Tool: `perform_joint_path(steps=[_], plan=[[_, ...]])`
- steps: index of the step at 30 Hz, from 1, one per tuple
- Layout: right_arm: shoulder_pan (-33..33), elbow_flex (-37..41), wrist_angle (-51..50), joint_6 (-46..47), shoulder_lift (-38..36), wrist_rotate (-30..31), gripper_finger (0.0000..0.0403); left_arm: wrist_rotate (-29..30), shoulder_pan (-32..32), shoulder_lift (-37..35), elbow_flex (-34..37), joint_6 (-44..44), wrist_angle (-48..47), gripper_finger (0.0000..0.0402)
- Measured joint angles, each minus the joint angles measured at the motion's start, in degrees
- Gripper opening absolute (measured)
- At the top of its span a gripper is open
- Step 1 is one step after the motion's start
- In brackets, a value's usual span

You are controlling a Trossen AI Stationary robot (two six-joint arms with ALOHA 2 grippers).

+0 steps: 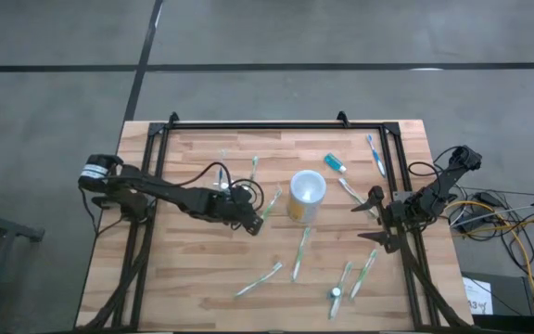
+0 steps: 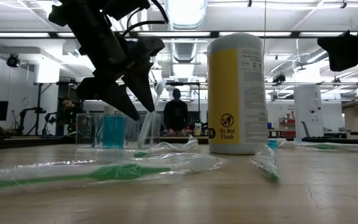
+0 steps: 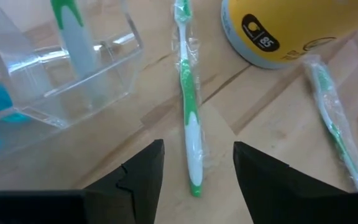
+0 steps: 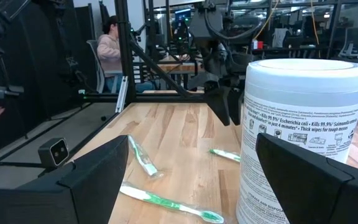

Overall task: Pick & Place toothbrushing station
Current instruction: Put the green toothbrush into the right section of the transparent organizer

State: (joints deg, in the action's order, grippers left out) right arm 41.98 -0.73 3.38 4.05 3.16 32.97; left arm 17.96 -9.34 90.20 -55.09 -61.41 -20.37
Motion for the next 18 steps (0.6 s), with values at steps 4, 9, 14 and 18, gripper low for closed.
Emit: perform_joint_path(steps=[4,9,14,18], plan=[[0.02,0.00,0.00,0.00,0.00,-0.02,0.0345,-0.07,-0.22,0.70,0.00,-1.05,0.09,0.0197],[0.00,0.02,0.00,0.00,0.00,-0.01,0.0349,-0.57,-1.31,1.51,0.00,-1.61,0.46,0.0197],[0.02,0.02,0.00,0.00,0.00,0.00,0.0347,-0.57,-1.60,2.96,0.00,-3.13,0.61,0.0197],[0.02,0.01,0.00,0.00,0.00,0.00,0.0345,-0.64,-1.64,4.66,0.02,-5.14,1.01,0.0197]])
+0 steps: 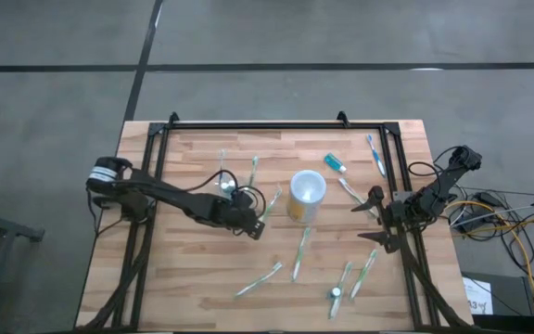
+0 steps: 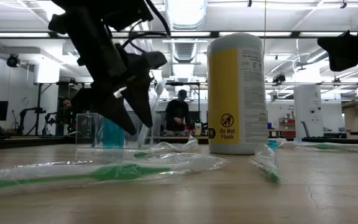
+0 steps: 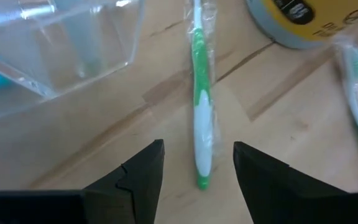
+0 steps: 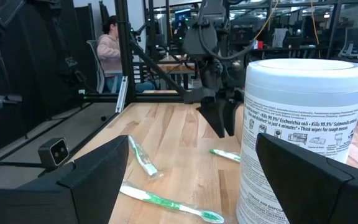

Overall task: Pick & Place toothbrushing station
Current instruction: Put the green toothbrush into the right section of the transparent organizer

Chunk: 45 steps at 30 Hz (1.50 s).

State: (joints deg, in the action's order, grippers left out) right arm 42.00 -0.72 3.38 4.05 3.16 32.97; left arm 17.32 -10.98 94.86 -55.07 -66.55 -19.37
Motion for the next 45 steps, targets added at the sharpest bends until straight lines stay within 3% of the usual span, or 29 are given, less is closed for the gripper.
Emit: perform_joint_path(steps=[19,37,45], plan=[[-0.01,-0.01,0.00,0.00,0.05,-0.01,0.0350,-7.82,-0.03,5.76,0.01,-1.14,5.89,0.0188],[0.00,0.01,0.00,0.00,0.02,0.00,0.0346,-10.51,-0.15,5.46,-0.08,-0.13,3.25,0.0011],[-0.01,-0.01,0.00,0.00,0.02,0.00,0.0350,-12.07,-0.24,5.34,-0.09,0.51,2.39,0.0004]])
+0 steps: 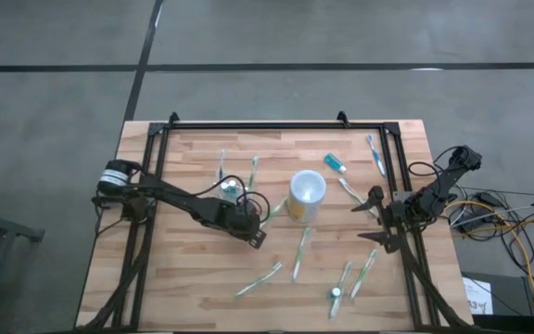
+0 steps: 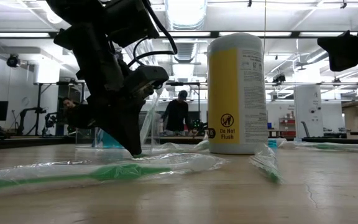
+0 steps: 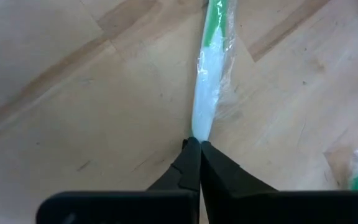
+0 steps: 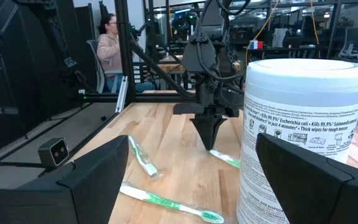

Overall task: Pick & Place toothbrushing station
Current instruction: Put the green toothbrush into the right section of the transparent organizer

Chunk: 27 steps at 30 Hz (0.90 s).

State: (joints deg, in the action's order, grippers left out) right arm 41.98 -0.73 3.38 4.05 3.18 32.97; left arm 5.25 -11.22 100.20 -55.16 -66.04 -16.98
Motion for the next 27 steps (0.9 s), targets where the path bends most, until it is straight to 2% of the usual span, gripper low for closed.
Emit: perform_joint_path(steps=[5,15,23,27], plan=[[0.00,0.02,0.00,0.00,0.00,0.00,0.0346,-3.32,-0.59,-0.18,-0.11,-0.50,-2.28,0.0005],[0.00,0.00,0.00,0.00,-0.01,0.00,0.0349,-8.97,-4.57,-2.72,0.03,-7.81,-12.64,0.0007],[0.01,0.02,0.00,-0.01,-0.01,-0.01,0.0347,-8.49,-8.72,-7.73,0.31,-13.14,-25.56,0.0003],[-0.01,0.02,0.00,0.00,-0.02,-0.02,0.0350,-8.14,-11.62,-8.33,0.28,-15.00,-28.26,0.0008]])
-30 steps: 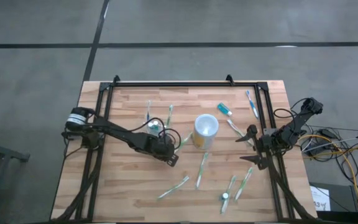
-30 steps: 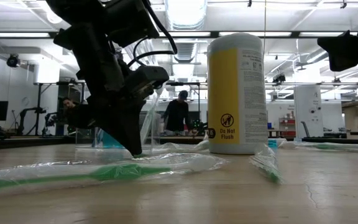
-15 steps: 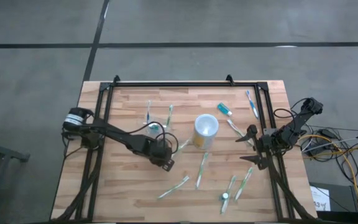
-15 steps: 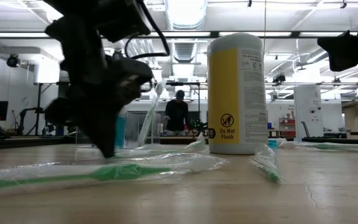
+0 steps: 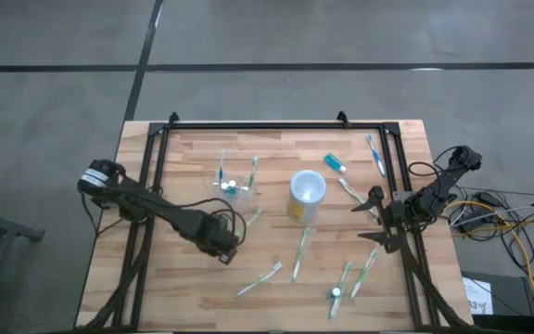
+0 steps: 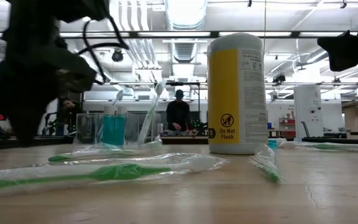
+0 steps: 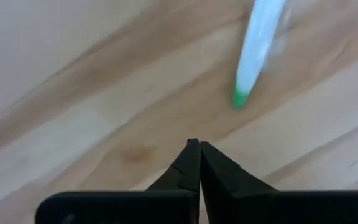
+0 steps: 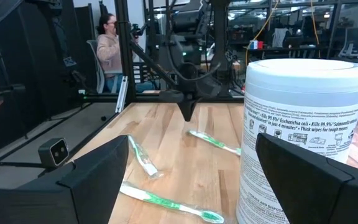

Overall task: Pick & Place toothbrushing station
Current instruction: Put the green toothbrush into the right section of the transparent organizer

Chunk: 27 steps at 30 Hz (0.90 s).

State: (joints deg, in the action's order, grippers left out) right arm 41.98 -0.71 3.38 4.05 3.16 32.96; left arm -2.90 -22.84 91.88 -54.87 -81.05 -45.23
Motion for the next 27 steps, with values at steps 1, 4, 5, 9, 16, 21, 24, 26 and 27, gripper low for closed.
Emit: perform_joint_path(steps=[1,4,5,9,16,21,24,26,27], plan=[[0.02,-0.02,0.00,0.00,0.00,0.00,0.0349,-0.01,-0.83,0.00,0.00,-0.41,-0.32,0.0009],[0.00,-0.02,0.00,0.00,0.02,0.02,0.0346,1.82,-2.76,-0.05,-0.02,-1.78,-0.35,0.0010],[0.02,-0.02,0.00,0.00,0.02,0.01,0.0345,2.90,-3.04,-0.20,-0.02,-2.00,-0.13,0.0010],[0.02,-0.02,0.00,0.00,0.02,0.02,0.0347,7.10,-2.89,-0.37,-0.11,-0.93,2.71,0.0011],[0.00,-0.02,0.00,0.00,0.02,0.02,0.0347,13.37,-0.62,-0.42,-0.15,-0.22,7.19,0.0018],[0.01,-0.01,0.00,0.00,0.02,0.00,0.0346,13.92,0.94,-0.42,-0.15,-0.18,8.02,0.0061],[0.01,-0.01,0.00,0.00,0.02,0.01,0.0349,13.92,1.54,-0.37,-0.15,-0.18,8.59,0.0089],[0.02,0.00,0.00,0.00,0.02,0.00,0.0350,13.94,1.81,-0.35,-0.13,-0.16,9.63,0.0103],[0.00,-0.02,0.00,0.00,0.02,0.02,0.0349,13.96,1.97,-0.35,-0.01,-0.03,10.41,0.0109]])
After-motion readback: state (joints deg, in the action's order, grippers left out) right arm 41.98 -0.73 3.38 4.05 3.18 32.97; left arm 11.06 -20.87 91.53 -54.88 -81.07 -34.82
